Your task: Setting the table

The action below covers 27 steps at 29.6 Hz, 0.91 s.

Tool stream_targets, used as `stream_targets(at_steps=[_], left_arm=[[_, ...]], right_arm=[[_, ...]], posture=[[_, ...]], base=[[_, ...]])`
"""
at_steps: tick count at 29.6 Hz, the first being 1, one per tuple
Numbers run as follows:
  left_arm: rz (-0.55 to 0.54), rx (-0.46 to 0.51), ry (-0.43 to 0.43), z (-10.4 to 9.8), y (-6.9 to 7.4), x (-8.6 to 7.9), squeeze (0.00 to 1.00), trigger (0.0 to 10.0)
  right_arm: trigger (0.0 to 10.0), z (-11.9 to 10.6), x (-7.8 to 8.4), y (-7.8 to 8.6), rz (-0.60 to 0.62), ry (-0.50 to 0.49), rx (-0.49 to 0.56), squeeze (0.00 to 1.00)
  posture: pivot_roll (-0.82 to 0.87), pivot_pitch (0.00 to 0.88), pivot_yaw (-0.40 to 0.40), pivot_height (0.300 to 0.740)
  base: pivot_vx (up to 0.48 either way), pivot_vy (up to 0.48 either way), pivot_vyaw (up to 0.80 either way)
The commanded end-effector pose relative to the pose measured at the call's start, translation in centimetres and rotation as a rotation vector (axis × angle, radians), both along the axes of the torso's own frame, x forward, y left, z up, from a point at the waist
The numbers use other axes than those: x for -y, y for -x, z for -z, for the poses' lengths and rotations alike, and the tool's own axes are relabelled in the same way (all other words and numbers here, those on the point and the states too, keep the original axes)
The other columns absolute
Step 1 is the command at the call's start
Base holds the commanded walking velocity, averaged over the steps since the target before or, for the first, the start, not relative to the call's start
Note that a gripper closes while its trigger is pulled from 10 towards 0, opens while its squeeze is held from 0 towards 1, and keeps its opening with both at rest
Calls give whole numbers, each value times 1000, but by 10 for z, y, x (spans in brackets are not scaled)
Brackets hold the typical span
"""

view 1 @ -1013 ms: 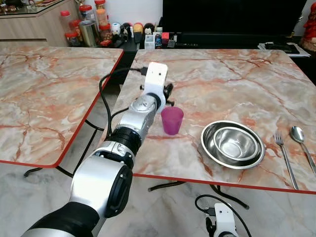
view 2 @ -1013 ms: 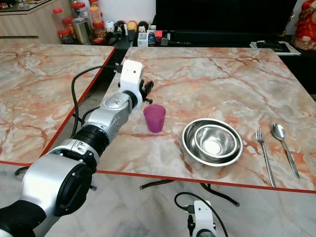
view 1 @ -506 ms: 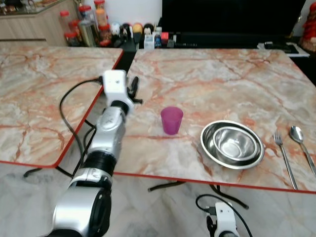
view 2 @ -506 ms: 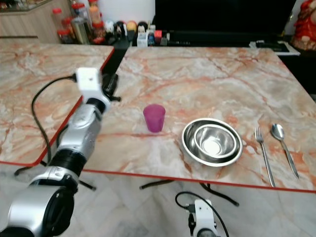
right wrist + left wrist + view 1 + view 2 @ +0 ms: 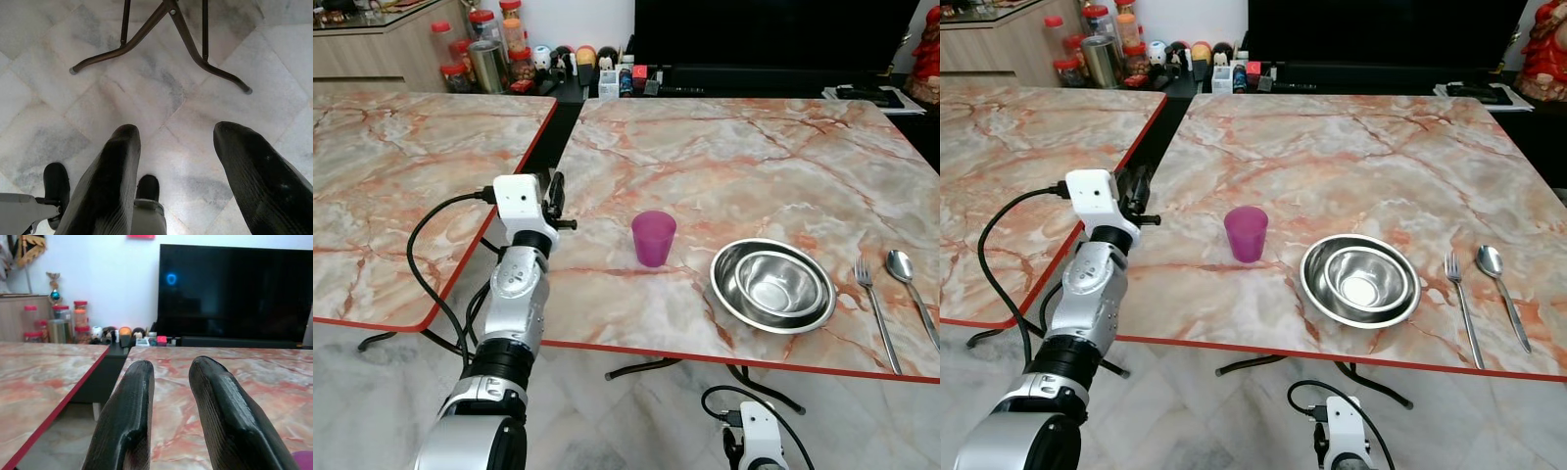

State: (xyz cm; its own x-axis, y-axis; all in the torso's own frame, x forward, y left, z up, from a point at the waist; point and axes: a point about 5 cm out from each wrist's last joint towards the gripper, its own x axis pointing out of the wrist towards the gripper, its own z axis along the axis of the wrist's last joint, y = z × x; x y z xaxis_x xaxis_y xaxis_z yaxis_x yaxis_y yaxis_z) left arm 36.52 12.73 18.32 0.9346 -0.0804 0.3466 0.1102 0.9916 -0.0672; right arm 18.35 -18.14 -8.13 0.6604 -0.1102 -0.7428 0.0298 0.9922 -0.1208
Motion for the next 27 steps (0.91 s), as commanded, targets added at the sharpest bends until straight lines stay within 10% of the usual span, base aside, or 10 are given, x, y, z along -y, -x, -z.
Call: stream_targets(at_steps=[1,27], left_arm=[[-6,22,-9,-1,2,1,0,10000],[-42,6,4,-1,2,-3,0,10000]], right_arm=[[10000,0,0,1,-7,4,0,0],[10000,-4,-2,-9,-2,0,20,0]], posture=[[-27,0,12,736],[21,0,-6,736]], base=[[0,0,0],[0,0,0]])
